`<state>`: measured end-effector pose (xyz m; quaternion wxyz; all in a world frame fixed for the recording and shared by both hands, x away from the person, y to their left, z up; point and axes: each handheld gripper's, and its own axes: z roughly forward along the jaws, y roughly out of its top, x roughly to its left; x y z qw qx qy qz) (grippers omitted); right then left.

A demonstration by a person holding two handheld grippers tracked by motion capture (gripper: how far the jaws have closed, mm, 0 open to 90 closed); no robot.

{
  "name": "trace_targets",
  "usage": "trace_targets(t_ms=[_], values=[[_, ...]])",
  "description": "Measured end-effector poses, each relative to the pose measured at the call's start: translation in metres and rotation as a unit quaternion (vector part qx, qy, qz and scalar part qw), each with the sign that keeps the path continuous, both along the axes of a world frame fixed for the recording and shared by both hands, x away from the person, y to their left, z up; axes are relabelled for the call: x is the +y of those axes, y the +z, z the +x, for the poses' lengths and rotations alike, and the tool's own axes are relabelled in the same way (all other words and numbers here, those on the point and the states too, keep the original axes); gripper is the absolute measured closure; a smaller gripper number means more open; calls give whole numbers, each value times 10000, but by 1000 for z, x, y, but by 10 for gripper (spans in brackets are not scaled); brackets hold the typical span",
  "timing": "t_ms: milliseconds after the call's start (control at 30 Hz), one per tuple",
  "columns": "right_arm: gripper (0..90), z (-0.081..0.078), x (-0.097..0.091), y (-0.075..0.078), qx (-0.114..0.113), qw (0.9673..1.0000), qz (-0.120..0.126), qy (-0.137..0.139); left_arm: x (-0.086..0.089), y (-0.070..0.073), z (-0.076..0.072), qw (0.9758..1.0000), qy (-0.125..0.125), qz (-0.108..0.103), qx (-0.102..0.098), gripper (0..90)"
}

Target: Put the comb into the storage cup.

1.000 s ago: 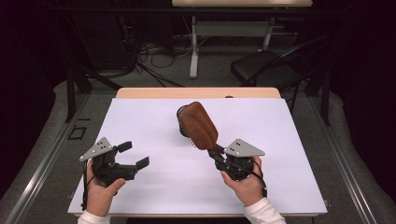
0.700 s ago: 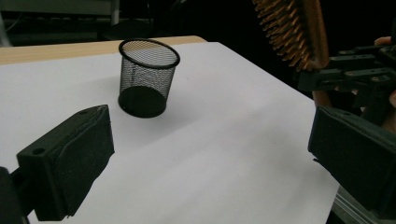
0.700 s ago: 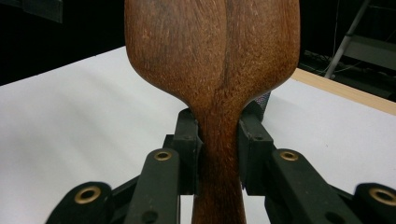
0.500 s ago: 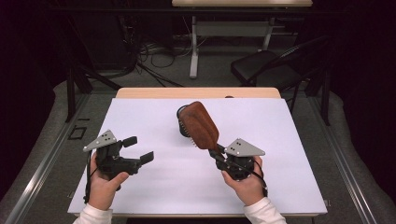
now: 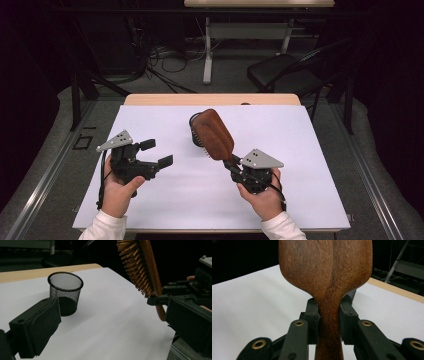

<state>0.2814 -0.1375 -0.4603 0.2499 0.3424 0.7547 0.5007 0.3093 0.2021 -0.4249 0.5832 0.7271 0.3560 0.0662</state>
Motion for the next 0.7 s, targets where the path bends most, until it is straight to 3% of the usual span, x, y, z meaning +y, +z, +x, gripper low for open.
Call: trace_targets(t_ms=[233, 367, 500, 700], values=[[724, -1, 1, 0, -32, 10000, -28, 12, -10, 8, 4, 9999, -123, -82, 23, 4], [724, -1, 1, 0, -53, 10000, -17, 7, -16, 10, 6, 9995, -196, -214, 132, 6], [724, -1, 2, -1, -52, 10000, -9, 0, -21, 12, 7, 9991, -273, -295, 141, 116], [724, -2, 3, -1, -59, 10000, -16, 33, -31, 14, 13, 9987, -302, -342, 229, 121]])
